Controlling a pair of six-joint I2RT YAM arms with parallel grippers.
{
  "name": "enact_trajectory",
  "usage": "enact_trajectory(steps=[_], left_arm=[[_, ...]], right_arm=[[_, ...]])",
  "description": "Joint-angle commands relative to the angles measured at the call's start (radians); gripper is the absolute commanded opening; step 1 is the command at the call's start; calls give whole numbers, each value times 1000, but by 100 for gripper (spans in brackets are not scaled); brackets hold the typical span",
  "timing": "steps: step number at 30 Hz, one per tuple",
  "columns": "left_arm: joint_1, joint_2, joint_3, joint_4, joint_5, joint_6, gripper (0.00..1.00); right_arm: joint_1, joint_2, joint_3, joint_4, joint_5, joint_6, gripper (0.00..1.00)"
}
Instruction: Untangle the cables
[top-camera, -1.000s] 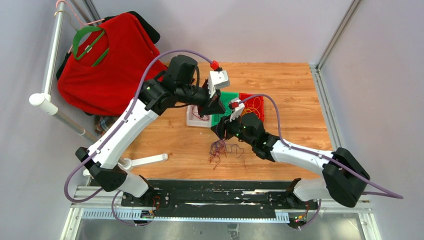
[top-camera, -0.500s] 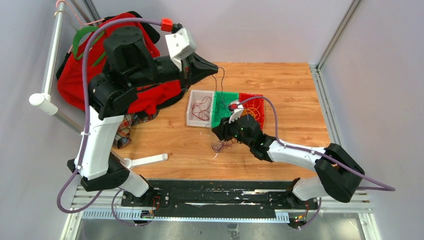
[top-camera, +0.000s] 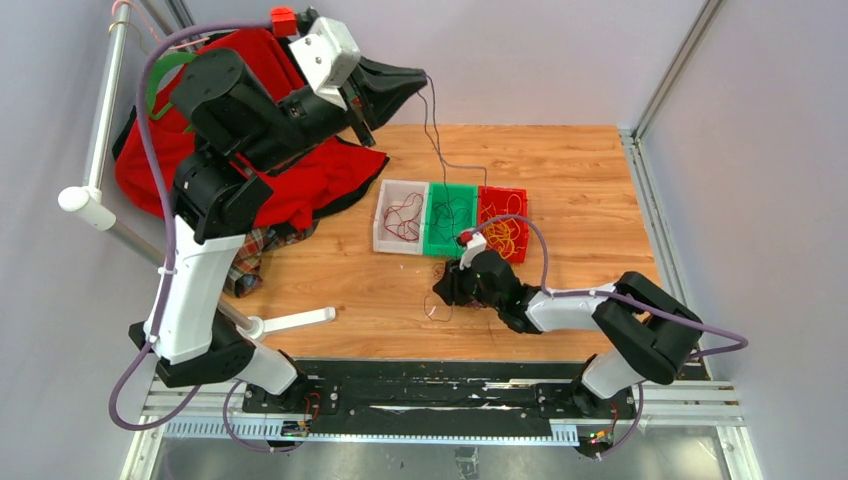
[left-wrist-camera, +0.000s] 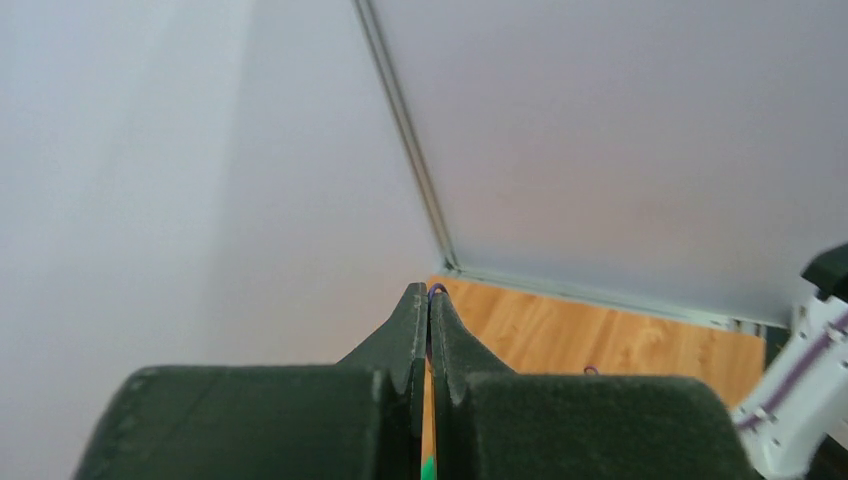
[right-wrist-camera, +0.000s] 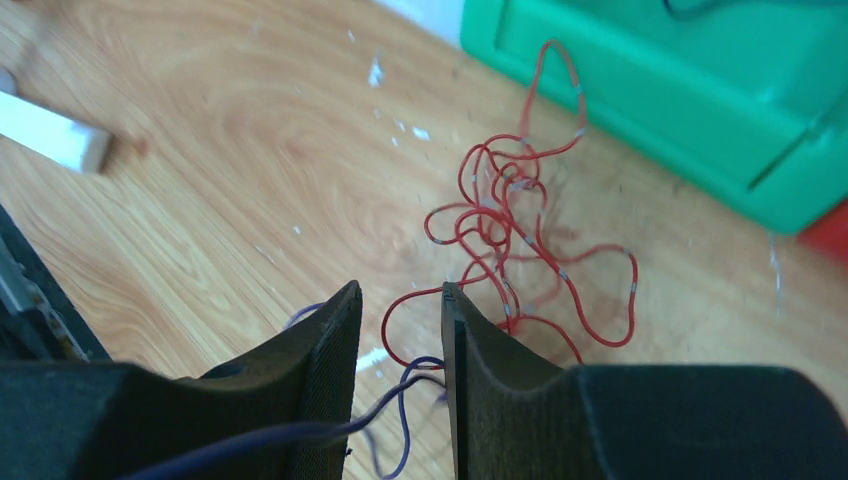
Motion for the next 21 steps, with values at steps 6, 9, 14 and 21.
enact_trajectory(steps=[6, 9, 14, 21], left_arm=[[-4, -37, 40, 362, -206, 124, 1], [-4, -35, 36, 475, -275, 187, 1], [-4, 18, 129, 490, -293, 259, 1], [-4, -20, -28, 487, -288, 307, 1]], right_arm=[[48, 33, -146, 116, 10, 70, 35], [75, 26, -183, 128, 24, 81, 35], [112, 1, -229, 140, 57, 103, 37], [145, -145, -207, 38, 75, 99, 42]])
